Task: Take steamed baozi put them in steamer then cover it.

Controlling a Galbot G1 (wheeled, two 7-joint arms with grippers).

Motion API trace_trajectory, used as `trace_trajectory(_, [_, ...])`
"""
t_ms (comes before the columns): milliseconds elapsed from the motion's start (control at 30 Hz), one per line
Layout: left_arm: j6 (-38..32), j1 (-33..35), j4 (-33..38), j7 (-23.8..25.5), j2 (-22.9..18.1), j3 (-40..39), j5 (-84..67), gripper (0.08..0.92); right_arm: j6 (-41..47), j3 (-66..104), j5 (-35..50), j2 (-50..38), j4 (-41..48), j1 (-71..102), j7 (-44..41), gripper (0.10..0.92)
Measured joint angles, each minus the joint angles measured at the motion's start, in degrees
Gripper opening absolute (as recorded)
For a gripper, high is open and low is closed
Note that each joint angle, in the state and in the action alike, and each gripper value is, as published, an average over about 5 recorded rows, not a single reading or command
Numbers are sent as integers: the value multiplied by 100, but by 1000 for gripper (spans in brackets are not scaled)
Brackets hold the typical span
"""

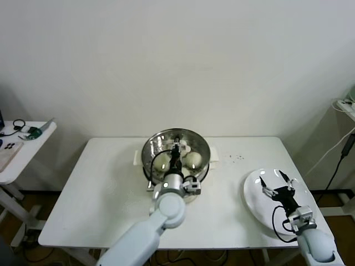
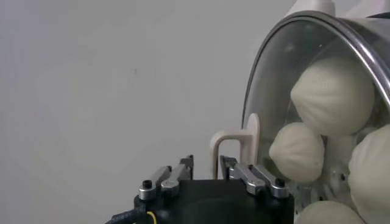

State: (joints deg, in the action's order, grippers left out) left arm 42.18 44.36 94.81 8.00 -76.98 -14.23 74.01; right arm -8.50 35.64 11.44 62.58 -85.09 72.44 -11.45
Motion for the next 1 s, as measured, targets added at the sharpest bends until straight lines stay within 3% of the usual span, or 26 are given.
trace_trajectory(500, [2, 203, 610, 15, 343, 15, -194, 783, 112, 39, 86, -52, -3, -7, -27, 823])
trace_trajectory(600, [2, 284, 788, 21, 419, 18, -230, 817, 135, 41, 90, -74, 0, -20, -30, 823])
trace_trajectory(1000, [2, 851, 1680, -255, 838, 400, -677, 823, 147, 37, 97, -138, 66, -73, -67, 823])
